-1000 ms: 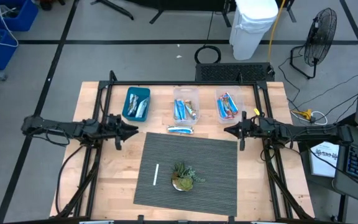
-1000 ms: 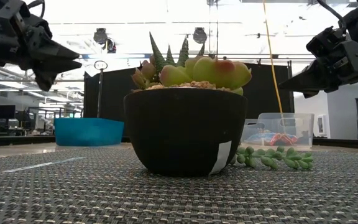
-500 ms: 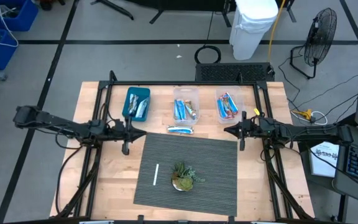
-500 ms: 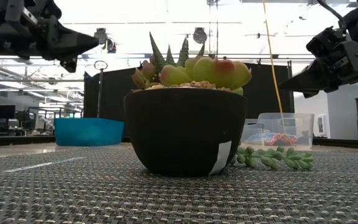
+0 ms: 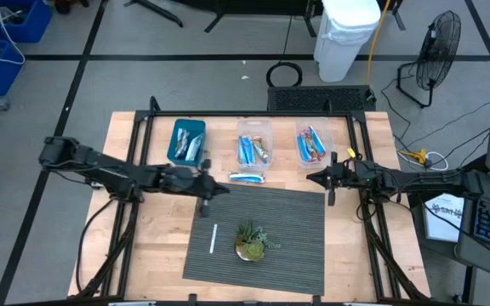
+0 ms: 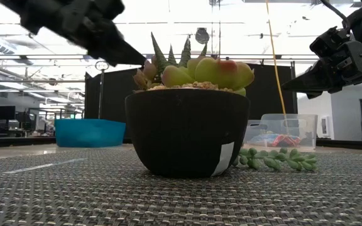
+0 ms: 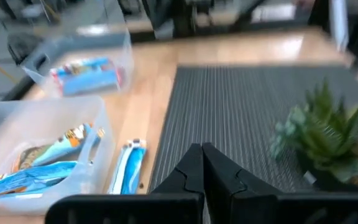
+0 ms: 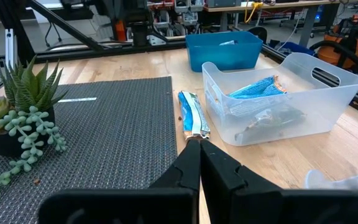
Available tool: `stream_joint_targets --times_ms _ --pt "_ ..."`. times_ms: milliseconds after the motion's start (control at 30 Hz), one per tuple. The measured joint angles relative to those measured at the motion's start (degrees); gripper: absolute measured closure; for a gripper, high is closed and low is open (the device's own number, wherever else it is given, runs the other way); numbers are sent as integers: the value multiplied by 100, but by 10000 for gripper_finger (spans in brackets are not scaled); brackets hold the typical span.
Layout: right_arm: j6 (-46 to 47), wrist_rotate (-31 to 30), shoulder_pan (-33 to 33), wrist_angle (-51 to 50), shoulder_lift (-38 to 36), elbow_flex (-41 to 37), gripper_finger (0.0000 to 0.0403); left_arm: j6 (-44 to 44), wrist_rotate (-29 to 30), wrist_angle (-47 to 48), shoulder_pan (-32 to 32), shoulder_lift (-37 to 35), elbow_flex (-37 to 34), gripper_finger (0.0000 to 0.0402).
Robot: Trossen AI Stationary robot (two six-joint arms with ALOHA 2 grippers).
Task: Pick and place Granola Bars by type
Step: Put the yellow granola bar into the left transparent bin
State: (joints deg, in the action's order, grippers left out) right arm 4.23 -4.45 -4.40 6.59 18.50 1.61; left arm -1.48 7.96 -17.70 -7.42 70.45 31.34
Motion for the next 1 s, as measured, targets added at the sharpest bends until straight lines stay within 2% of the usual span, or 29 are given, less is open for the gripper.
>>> stream_joint_targets --times_ms 200,400,700,833,1000 --pt "2 0 0 0 0 0 398 -270 11 1387 0 1110 1375 399" --pt "2 0 0 -2 0 0 398 -336 397 2178 0 1825 2077 398" --pt "2 2 0 0 -2 0 399 122 964 3023 265 2258 2169 397" --pt "2 0 0 1 -2 0 399 304 1009 3026 460 2455 2170 398" --pt "1 2 1 5 -2 0 399 515 999 2891 700 2756 2168 374"
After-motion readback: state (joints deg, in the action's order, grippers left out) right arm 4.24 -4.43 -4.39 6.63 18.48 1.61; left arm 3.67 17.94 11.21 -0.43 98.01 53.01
